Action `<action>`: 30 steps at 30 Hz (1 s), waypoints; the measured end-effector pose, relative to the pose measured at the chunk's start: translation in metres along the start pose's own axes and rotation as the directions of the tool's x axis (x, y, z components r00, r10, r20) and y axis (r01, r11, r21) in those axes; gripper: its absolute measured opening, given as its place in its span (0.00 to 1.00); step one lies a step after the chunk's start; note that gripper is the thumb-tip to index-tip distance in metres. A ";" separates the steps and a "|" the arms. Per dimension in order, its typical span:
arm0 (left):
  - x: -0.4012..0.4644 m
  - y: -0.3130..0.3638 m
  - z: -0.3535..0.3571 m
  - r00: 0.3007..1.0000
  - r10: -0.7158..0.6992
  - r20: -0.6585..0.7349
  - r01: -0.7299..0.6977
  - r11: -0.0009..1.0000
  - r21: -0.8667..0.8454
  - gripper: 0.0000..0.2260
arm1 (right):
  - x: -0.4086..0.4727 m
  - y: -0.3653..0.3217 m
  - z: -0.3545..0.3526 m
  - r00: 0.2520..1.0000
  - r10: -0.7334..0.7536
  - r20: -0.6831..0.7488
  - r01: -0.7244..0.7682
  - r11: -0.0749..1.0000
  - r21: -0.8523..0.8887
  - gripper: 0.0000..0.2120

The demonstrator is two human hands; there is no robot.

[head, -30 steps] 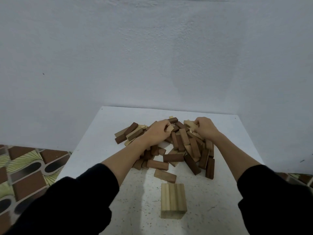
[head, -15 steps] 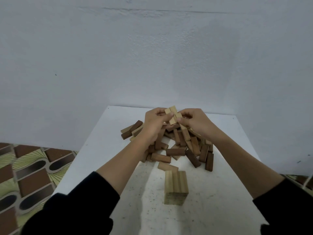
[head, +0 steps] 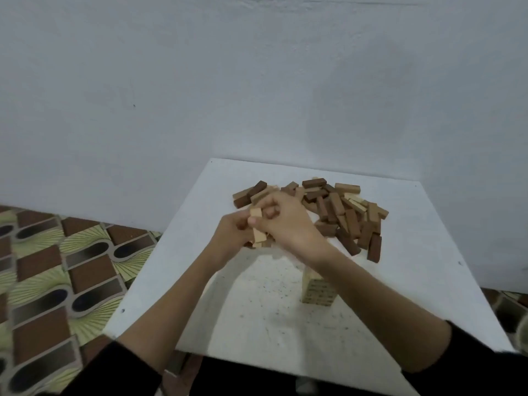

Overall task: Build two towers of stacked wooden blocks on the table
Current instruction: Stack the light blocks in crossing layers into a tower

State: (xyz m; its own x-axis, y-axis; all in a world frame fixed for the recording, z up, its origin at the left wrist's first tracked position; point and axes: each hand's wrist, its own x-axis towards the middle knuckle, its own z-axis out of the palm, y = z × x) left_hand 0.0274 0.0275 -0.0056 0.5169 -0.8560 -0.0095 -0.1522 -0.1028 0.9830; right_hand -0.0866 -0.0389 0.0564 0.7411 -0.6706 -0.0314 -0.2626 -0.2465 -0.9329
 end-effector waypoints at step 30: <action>-0.022 -0.083 -0.045 0.988 0.059 0.146 -0.126 0.851 0.510 0.29 | -0.003 0.107 0.076 0.983 0.154 -0.102 -0.174 0.959 -0.225 0.23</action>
State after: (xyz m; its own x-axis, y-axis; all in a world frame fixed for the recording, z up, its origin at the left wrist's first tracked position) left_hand 0.0668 0.0779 -0.0789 0.3786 -0.9253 0.0221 -0.6244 -0.2377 0.7441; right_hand -0.0699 -0.0103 -0.0703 0.6247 -0.7686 -0.1378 -0.5194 -0.2773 -0.8083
